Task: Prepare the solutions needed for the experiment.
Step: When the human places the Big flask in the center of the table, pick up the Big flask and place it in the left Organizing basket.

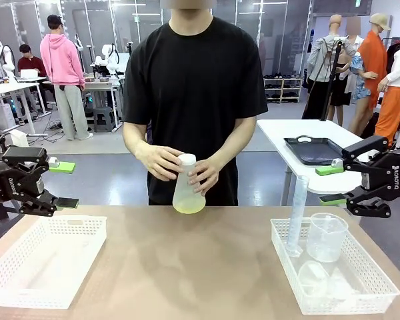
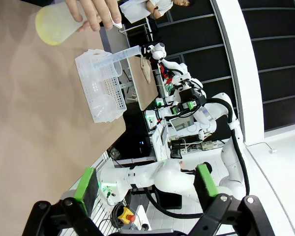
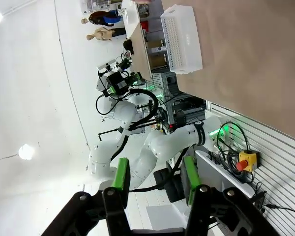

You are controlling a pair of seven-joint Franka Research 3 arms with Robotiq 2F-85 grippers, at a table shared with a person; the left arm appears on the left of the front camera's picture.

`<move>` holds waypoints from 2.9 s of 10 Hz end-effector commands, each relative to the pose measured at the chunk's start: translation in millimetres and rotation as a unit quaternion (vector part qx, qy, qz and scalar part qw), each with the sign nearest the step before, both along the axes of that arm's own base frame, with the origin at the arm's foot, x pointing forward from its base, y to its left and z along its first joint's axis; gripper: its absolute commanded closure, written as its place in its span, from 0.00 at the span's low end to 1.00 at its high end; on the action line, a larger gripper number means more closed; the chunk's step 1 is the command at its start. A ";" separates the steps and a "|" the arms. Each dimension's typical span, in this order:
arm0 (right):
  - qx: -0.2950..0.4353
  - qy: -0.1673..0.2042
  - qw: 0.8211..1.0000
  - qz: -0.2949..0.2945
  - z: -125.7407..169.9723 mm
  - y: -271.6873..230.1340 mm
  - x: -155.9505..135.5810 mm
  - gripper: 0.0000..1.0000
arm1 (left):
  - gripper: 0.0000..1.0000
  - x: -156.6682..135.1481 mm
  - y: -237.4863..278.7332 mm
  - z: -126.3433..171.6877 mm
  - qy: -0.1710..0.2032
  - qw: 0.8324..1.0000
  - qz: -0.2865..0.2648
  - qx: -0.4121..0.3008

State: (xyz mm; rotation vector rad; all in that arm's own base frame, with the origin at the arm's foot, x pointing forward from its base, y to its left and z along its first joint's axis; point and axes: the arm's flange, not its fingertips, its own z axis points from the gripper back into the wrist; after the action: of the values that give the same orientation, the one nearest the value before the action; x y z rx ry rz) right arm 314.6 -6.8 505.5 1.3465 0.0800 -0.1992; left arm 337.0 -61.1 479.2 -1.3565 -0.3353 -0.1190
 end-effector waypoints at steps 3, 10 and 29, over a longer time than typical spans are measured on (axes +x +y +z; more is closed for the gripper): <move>0.006 -0.005 1.000 0.000 1.4 0.2 1.5 0.45 | 0.00 1.3 -2.1 1.7 -0.001 1.000 0.000 -0.016; 0.006 -0.005 1.000 0.000 1.4 0.2 1.5 0.45 | 0.00 1.3 -2.1 1.7 -0.001 1.000 0.000 -0.016; 0.006 -0.005 1.000 0.000 1.4 0.2 1.5 0.45 | 0.00 80.3 -8.1 -19.1 -0.251 0.966 -0.037 0.052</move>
State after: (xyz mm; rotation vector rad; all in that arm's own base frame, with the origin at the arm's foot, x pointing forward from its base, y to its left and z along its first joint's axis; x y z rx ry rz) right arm 314.5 -7.1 505.6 1.3463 0.0801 -0.2002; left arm 425.3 -70.4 456.4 -1.2259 -0.6860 -0.5363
